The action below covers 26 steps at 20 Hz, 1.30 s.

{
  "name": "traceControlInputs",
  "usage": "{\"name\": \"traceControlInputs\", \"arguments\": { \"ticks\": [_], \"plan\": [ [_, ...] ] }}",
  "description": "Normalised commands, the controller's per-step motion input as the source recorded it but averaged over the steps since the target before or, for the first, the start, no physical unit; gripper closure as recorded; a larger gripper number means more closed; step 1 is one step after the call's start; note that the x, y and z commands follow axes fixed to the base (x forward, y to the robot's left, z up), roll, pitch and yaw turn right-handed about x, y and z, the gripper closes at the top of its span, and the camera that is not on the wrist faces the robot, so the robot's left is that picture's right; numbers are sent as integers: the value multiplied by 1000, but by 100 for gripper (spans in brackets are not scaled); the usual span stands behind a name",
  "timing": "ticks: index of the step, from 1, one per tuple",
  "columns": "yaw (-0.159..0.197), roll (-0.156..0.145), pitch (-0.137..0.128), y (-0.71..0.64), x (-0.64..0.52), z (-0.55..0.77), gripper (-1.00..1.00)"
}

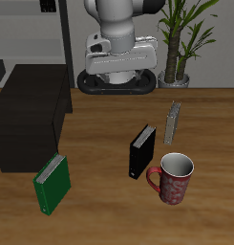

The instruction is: Place the green book flat on top of the shelf

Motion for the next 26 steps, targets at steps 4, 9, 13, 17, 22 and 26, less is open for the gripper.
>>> {"name": "traceControlInputs", "arguments": {
  "ticks": [4,9,13,17,22,26],
  "plan": [
    [31,-52,-49,-336,314,258,-100],
    [48,-69,-68,-470,417,263,-100],
    [-16,-40,-4,-548,452,181,-100],
    [-26,-63,1,-513,435,84,-100],
    [-29,-63,-14,-348,347,5,-100],
    [-27,-27,-21,-346,442,-77,-100]
  ]
}}
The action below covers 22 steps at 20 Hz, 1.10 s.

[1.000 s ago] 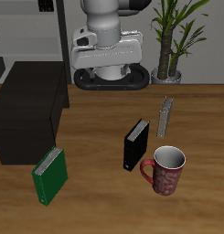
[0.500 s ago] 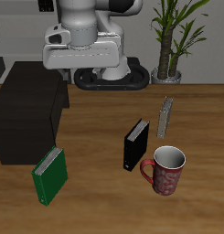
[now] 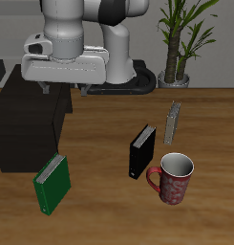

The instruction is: Place the green book flat on top of the shelf

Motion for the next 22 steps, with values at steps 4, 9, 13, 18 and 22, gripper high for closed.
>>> {"name": "traceControlInputs", "arguments": {
  "ticks": [4,9,13,18,22],
  "plan": [
    [-10,-20,-24,-110,292,-128,-100],
    [1,8,-47,-37,279,-149,-100],
    [-46,42,-65,41,187,-286,-100],
    [-17,24,-26,62,114,-392,-100],
    [-22,-8,-26,16,73,-279,-100]
  ]
}}
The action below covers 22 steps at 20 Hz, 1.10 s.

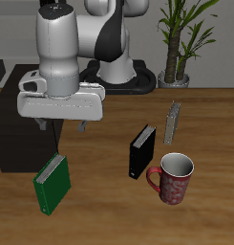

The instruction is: Place the green book flat on top of the shelf

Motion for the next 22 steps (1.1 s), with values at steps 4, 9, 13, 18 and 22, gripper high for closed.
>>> {"name": "traceControlInputs", "arguments": {
  "ticks": [4,9,13,18,22],
  "plan": [
    [-40,-5,6,-85,71,-380,-100],
    [-16,-12,1,-42,22,-216,-100],
    [-70,-14,-1,-98,31,-239,-100],
    [-9,-10,16,-79,49,-203,-100],
    [-40,-32,17,-174,23,-183,-100]
  ]
}}
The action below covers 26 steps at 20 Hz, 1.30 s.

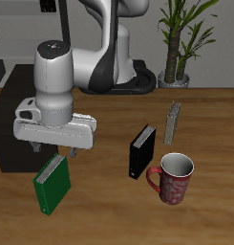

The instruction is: Place the green book flat on top of the shelf

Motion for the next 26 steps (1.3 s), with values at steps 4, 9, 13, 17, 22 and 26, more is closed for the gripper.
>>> {"name": "traceControlInputs", "arguments": {
  "ticks": [4,9,13,17,22,26],
  "plan": [
    [-50,-32,35,-158,37,-204,-100],
    [-39,-20,45,-103,73,-287,-100],
    [-45,-19,62,-12,86,-333,-100],
    [-23,-3,28,34,66,-203,100],
    [-11,18,23,88,14,-124,100],
    [14,20,-23,71,-31,190,100]
  ]
}}
